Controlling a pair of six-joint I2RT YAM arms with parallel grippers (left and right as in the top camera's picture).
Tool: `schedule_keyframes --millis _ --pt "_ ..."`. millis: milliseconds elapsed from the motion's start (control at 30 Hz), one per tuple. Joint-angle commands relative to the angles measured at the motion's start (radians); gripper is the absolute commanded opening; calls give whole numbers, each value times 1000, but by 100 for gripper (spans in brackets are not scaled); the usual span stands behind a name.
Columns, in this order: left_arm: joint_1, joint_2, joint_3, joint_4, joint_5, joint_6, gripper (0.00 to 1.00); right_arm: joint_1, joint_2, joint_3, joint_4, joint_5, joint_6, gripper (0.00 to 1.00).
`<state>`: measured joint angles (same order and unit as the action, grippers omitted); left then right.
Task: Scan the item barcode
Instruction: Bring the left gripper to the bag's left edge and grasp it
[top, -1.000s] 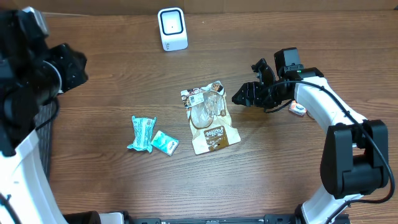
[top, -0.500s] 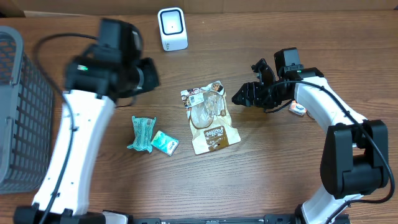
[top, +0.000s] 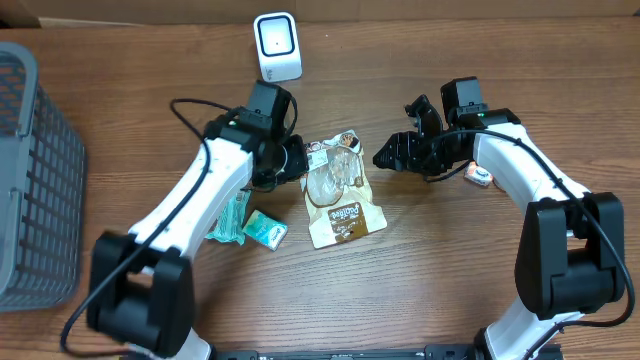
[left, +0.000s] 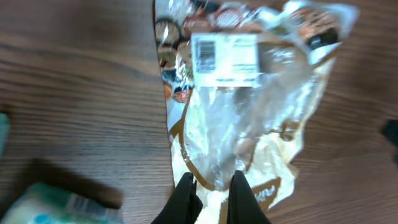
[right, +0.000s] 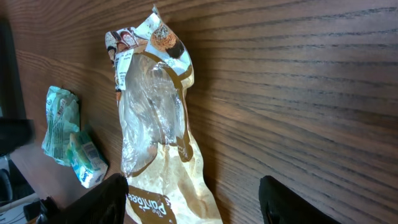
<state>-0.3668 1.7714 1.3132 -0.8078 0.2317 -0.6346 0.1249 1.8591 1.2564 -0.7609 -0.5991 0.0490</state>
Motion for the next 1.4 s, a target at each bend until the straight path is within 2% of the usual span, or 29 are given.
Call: schedule_keyframes --millis 0,133,467,700,1000,1133,1367 --pt "-4 71 -11 5 81 -47 4 -2 5 -3 -4 -9 3 66" --pt "-4 114 -22 19 127 -47 4 -2 4 -5 -3 -8 3 66" --pt "-8 119 -68 85 128 -66 4 -2 5 -6 -3 -8 3 66" --pt "-7 120 -135 188 88 -132 4 -2 5 -6 -17 -8 3 66" --pt "-22 163 -135 214 78 -154 4 -2 4 -6 -22 -8 3 66" --pt "-19 189 -134 226 135 -155 4 -2 4 -6 -26 -8 3 66" --pt "-19 198 -134 229 144 -155 4 -2 4 -6 -27 -8 3 66"
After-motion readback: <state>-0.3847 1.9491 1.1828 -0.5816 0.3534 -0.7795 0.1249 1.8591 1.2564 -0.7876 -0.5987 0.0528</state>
